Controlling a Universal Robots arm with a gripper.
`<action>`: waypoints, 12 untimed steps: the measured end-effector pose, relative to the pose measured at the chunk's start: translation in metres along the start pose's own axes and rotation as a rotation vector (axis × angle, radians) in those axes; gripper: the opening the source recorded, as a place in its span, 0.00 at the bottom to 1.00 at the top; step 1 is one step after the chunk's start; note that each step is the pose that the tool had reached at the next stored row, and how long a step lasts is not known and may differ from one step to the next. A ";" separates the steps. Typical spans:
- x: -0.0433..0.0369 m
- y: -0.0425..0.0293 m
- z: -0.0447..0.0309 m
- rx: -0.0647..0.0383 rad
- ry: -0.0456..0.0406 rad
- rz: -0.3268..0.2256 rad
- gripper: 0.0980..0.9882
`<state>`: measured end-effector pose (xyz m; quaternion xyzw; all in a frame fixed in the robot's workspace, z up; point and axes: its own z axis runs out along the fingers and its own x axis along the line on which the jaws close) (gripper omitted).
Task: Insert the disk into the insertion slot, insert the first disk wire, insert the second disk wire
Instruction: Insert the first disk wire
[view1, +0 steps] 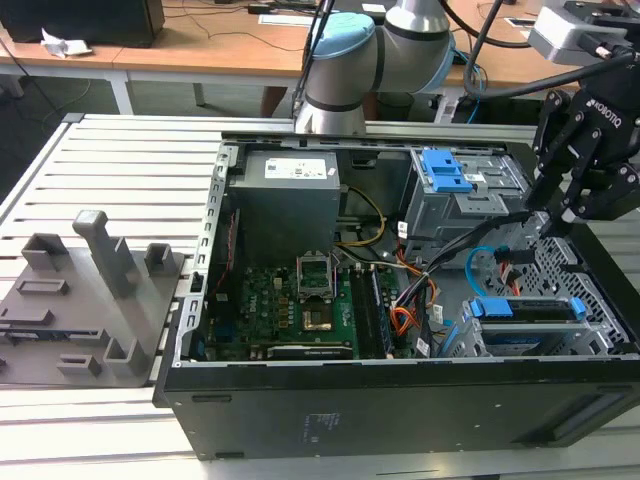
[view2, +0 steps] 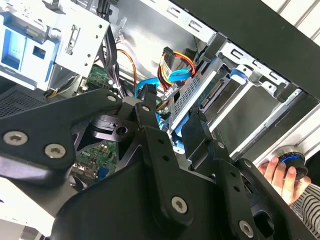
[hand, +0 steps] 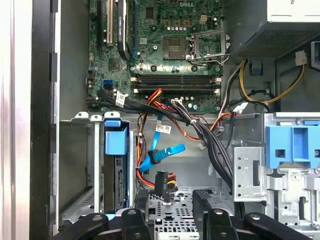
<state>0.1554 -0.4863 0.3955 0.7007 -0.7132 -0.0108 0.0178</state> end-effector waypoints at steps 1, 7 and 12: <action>0.0002 -0.0001 0.0010 0.000 -0.0001 0.000 0.43; 0.0008 -0.0003 0.0058 0.000 0.0000 0.000 0.43; 0.0013 -0.0004 0.0094 0.000 0.0000 0.000 0.43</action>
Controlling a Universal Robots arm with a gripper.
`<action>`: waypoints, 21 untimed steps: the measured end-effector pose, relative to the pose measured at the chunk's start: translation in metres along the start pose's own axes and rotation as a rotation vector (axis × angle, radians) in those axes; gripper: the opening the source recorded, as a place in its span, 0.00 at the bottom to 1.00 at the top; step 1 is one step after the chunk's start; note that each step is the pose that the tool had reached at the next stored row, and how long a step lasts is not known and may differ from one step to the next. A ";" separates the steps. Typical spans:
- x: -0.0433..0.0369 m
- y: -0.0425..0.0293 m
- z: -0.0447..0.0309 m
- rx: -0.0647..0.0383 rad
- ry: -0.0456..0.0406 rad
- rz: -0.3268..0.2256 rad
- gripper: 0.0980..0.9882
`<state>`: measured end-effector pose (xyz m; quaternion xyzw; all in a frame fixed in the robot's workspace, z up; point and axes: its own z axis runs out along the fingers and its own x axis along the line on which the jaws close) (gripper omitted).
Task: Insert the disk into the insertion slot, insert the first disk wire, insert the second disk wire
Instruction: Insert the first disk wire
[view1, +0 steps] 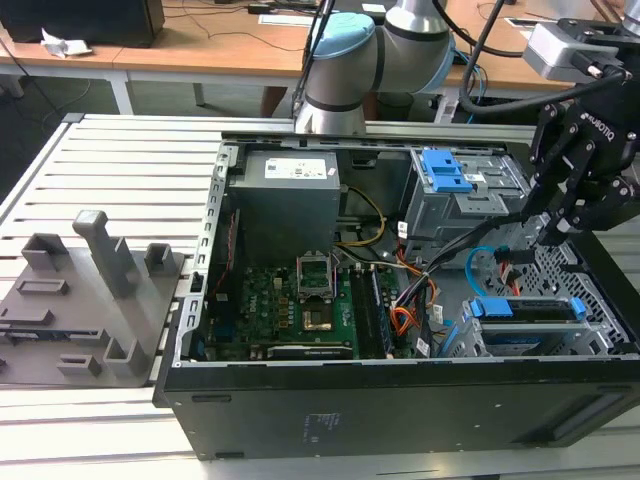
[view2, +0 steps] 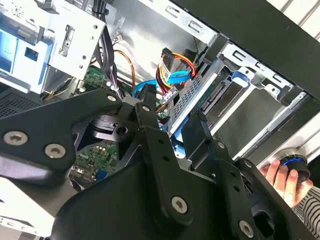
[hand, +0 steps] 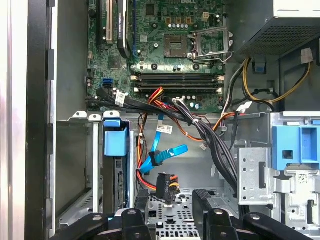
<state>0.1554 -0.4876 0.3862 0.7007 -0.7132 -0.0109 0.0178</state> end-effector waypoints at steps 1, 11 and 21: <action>0.0001 0.0000 0.0010 0.000 0.0000 0.000 0.43; 0.0003 -0.0004 0.0093 0.000 -0.0001 0.000 0.43; 0.0002 -0.0007 0.0182 0.000 0.0001 0.000 0.43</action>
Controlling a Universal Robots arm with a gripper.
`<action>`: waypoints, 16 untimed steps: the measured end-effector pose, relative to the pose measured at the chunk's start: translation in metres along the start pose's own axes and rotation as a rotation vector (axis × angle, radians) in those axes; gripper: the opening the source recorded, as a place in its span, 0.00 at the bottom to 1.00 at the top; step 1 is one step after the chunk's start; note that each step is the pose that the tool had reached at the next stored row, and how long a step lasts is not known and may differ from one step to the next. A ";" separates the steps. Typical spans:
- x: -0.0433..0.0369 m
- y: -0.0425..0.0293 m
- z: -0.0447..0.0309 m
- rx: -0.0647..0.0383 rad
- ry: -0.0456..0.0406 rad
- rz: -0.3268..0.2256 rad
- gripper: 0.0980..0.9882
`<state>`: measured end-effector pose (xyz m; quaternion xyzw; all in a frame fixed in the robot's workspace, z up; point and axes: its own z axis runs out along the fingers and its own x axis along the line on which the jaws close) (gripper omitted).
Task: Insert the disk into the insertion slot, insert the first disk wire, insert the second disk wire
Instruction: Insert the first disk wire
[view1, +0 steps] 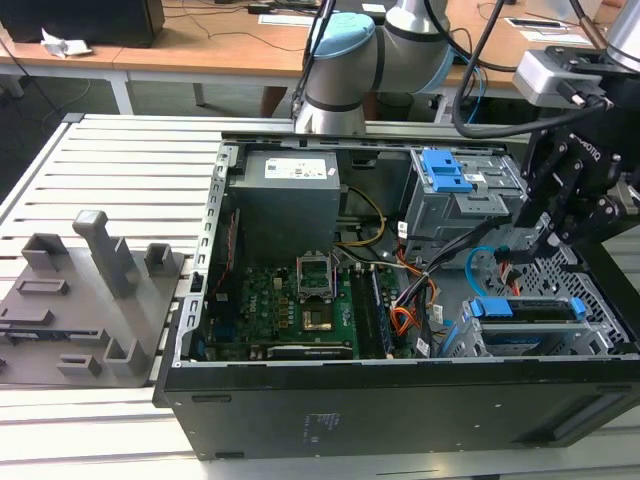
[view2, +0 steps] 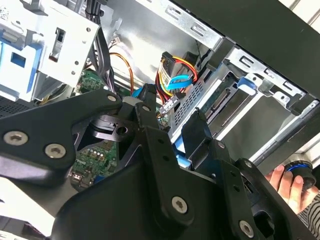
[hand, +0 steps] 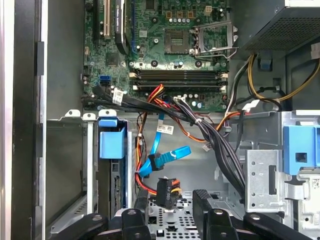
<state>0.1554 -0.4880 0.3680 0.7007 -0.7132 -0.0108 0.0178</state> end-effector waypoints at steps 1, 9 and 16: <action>0.0000 0.0000 0.0008 0.000 -0.0001 0.000 0.43; -0.0001 -0.0005 0.0112 0.000 0.0000 0.000 0.43; 0.0011 0.0016 0.0194 0.000 0.0048 0.000 0.43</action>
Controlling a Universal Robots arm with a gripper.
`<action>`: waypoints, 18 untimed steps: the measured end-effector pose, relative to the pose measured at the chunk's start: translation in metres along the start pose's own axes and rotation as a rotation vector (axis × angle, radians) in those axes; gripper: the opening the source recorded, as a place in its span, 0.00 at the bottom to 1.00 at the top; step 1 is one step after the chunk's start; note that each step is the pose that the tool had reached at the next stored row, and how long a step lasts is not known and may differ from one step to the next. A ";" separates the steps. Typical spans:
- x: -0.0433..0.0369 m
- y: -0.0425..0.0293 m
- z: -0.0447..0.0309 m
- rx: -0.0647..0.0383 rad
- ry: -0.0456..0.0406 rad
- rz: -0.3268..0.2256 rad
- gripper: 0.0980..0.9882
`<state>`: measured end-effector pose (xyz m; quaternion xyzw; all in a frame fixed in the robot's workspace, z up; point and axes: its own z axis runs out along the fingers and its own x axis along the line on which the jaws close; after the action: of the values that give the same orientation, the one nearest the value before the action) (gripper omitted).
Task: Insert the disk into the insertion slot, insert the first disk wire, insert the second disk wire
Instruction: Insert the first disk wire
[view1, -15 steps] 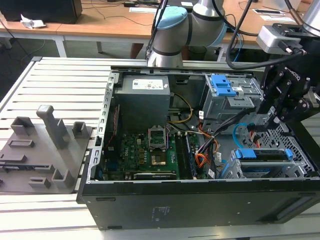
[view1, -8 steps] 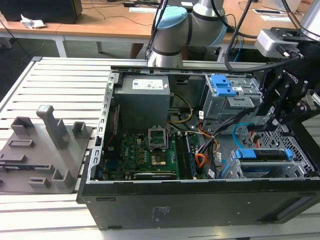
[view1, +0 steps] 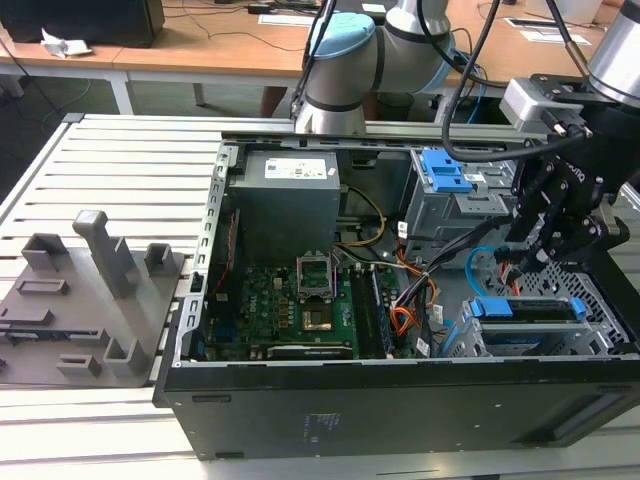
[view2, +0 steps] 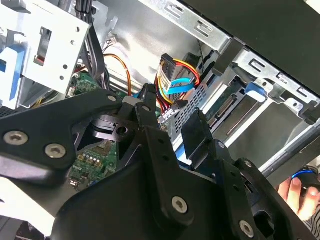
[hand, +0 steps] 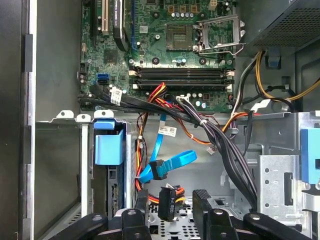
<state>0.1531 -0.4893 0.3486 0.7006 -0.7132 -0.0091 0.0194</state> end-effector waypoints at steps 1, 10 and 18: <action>0.0000 0.0000 0.0000 0.000 0.0004 0.000 0.43; 0.0000 0.0000 0.0001 0.000 0.0050 0.000 0.09; 0.0026 -0.0001 0.0001 0.000 0.0075 0.000 0.09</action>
<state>0.1531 -0.4919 0.3485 0.7006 -0.7132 -0.0064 0.0221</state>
